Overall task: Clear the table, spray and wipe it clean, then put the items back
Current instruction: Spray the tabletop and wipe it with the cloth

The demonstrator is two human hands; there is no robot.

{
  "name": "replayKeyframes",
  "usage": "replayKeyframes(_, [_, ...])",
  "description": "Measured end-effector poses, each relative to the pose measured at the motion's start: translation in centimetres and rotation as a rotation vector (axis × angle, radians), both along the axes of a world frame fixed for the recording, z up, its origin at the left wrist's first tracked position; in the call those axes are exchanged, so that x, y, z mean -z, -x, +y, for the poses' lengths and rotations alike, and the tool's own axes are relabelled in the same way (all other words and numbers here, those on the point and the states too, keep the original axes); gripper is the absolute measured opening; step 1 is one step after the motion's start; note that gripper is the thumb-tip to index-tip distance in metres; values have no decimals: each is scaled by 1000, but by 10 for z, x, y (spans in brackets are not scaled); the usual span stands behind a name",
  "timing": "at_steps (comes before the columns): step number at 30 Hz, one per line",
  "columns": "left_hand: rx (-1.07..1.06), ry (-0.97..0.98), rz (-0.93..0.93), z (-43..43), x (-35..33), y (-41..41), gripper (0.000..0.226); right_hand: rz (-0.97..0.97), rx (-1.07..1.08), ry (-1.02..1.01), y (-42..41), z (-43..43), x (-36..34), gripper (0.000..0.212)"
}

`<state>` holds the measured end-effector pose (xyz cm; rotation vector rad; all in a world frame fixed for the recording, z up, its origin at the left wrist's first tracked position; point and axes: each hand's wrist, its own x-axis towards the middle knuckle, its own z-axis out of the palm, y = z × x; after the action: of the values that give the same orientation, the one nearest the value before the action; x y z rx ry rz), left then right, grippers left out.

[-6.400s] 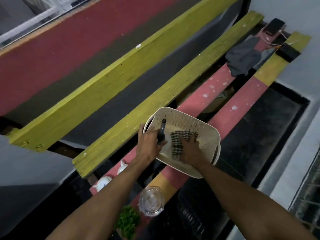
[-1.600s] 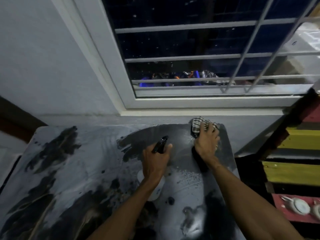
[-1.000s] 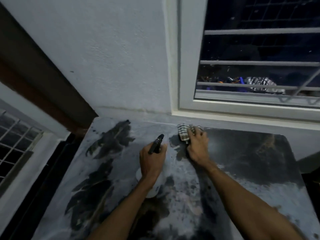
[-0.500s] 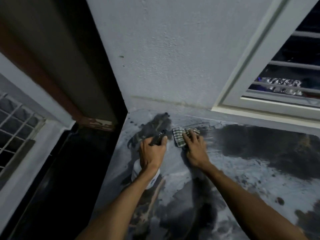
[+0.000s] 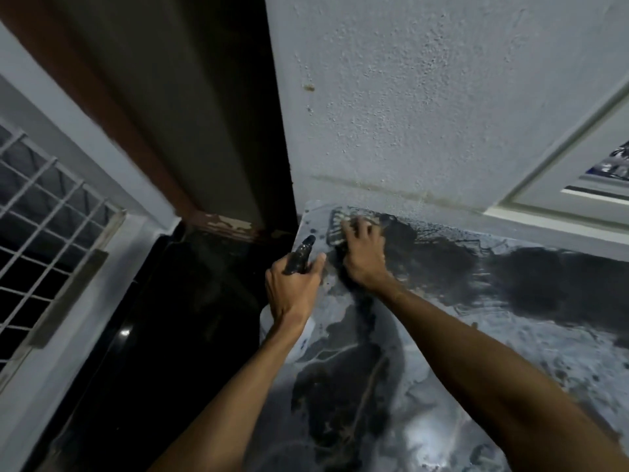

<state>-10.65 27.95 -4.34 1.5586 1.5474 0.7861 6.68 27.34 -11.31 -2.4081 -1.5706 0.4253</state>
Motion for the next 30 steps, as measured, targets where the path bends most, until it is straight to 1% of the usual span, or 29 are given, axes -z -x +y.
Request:
replayKeyframes(1, [-2, -15, -4, 4, 2, 4, 41, -27, -140, -9, 8, 9, 2, 73])
replayKeyframes(2, [-7, -30, -9, 10, 3, 7, 38, -32, -198, -20, 8, 21, 3, 76])
replayKeyframes(3, [-20, -35, -19, 15, 4, 11, 37, -13, -145, -16, 2, 35, 2, 76])
replayKeyframes(4, [-39, -31, -33, 19, 6, 14, 37, 10, -25, -11, -2, 47, 2, 73])
replayKeyframes(5, [-50, -34, -44, 21, 6, 16, 37, 13, 51, 2, 3, 53, -1, 70])
replayKeyframes(6, [-55, -42, -47, 23, 8, 18, 36, -16, 23, -3, 16, 52, -3, 69])
replayKeyframes(8, [-53, -66, -47, 21, 7, 20, 33, -63, -226, -7, 50, 34, 7, 67])
replayKeyframes(9, [-56, -75, -43, 19, 4, 20, 29, -94, -361, -3, 56, 21, 11, 67])
replayKeyframes(10, [-49, -85, -40, 17, 3, 18, 28, -124, -433, -10, 46, 14, 10, 68])
replayKeyframes(11, [-34, -82, -35, 14, 2, 17, 28, -132, -402, -15, 28, 13, 9, 70])
replayKeyframes(12, [-20, -77, -35, 13, 4, 17, 30, -111, -245, -18, 7, 14, 5, 72])
replayKeyframes(13, [-14, -69, -36, 10, 5, 17, 32, -77, -43, -11, -13, 13, 3, 71])
replayKeyframes(14, [-10, -66, -39, 6, 6, 16, 32, -61, 91, -1, -24, 4, 0, 70])
replayKeyframes(15, [3, -66, -38, 1, 6, 15, 30, -65, 99, 2, -22, -9, 1, 71])
replayKeyframes(18, [78, -78, -20, -19, 5, 5, 23, -95, -248, -1, 8, -78, 10, 71])
replayKeyframes(19, [105, -65, -19, -27, 3, 0, 22, -98, -306, -6, 3, -101, 12, 71])
replayKeyframes(20, [133, -55, -27, -33, 3, -5, 23, -110, -274, -30, -12, -119, 13, 70])
replayKeyframes(21, [164, -56, -38, -42, 3, -11, 25, -106, -130, -50, -33, -135, 12, 70])
replayKeyframes(24, [244, -63, -65, -73, 0, -26, 33, -52, 456, -19, -101, -184, 9, 68])
replayKeyframes(25, [259, -58, -68, -85, -1, -31, 35, -38, 557, 11, -113, -202, 10, 67])
replayKeyframes(26, [270, -65, -76, -95, -1, -37, 37, -35, 563, 31, -116, -215, 10, 67])
replayKeyframes(27, [272, -67, -78, -107, 0, -44, 39, -45, 498, 29, -114, -228, 14, 67])
replayKeyframes(29, [253, -69, -65, -129, -1, -58, 42, -67, 233, 0, -102, -251, 22, 66])
replayKeyframes(30, [228, -72, -45, -140, 0, -65, 42, -71, 109, -5, -104, -262, 23, 70])
